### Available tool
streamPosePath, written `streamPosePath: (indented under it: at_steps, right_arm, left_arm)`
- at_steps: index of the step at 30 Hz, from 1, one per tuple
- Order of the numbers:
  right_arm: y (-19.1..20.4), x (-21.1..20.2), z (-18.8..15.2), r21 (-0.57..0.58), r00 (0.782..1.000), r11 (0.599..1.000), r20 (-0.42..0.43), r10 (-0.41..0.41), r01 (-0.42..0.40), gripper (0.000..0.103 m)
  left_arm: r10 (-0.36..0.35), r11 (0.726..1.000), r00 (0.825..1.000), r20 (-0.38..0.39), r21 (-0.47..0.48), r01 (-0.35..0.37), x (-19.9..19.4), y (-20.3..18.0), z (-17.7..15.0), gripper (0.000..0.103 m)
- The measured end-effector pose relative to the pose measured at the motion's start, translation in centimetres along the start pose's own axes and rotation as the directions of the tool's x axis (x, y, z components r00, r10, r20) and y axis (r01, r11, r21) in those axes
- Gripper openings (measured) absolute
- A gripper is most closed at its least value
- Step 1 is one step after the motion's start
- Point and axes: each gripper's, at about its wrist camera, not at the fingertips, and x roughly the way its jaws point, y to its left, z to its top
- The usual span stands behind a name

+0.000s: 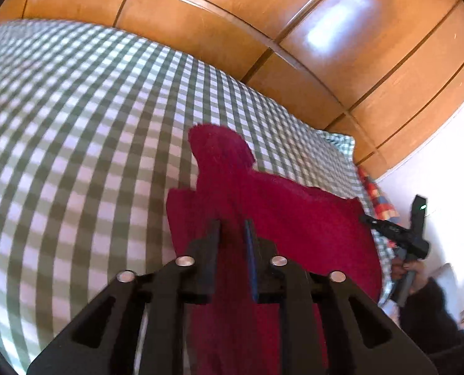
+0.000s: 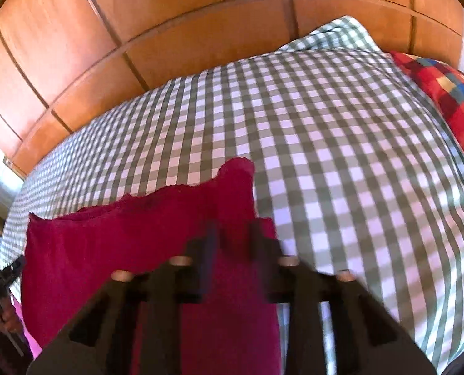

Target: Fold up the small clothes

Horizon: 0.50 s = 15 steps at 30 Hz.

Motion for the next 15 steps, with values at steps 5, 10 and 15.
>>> streamPosePath:
  at_steps: [5,10,15]
  right_arm:
    - [-0.9,-4.1,1.9,0.033,0.986,0.999,0.164,0.035,-0.041,0.007]
    - [-1.1,1.2,0.3,0.034,0.997,0.997,0.042,-0.072,0.071,0.008]
    - [-1.3,2.9,-1.9,0.04,0.991,0.992,0.058,-0.119,0.117,0.008]
  left_arm:
    - [0.1,0.995,0.987,0.128,-0.001,-0.1,-2.0,-0.4,0.5,0.004]
    - [0.253,0.967,0.967,0.017,0.012,-0.253,1.4,1.1,-0.4,0.004]
    - [0.324,0.946,0.946,-0.005,0.029,-0.323,2.6,0.7,-0.8,0.005]
